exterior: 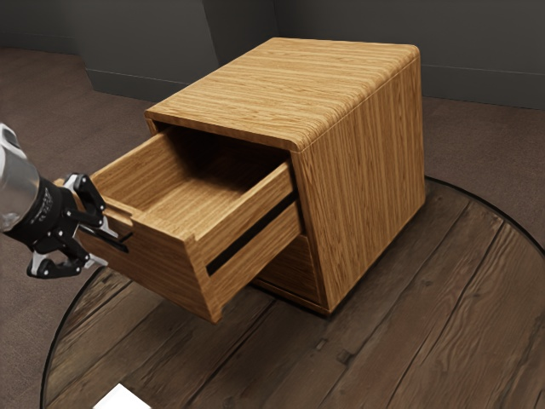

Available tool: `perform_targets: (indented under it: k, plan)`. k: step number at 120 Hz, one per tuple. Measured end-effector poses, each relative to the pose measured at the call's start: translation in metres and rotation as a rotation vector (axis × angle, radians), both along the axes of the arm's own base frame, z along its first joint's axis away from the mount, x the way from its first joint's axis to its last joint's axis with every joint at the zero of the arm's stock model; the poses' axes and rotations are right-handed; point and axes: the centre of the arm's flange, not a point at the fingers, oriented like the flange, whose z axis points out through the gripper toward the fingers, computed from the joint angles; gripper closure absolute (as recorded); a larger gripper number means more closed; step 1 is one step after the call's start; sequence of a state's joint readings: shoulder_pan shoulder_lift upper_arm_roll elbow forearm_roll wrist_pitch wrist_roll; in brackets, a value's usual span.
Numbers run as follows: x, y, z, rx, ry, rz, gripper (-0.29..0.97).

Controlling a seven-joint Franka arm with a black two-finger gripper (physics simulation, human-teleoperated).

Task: Pull the drawer handle with one arm to open the drawer

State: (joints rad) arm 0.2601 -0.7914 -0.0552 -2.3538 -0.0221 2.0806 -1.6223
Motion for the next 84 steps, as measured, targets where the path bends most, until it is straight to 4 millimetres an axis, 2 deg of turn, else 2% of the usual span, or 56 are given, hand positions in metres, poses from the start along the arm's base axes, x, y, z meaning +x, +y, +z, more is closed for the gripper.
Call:
perform_targets:
  k: [37,84]
  plan:
    - [-0.015,-0.01,-0.003,0.007,-0.009,0.001,0.52]
    - [-0.036,-0.013,-0.008,0.008,-0.025,0.013,0.53]
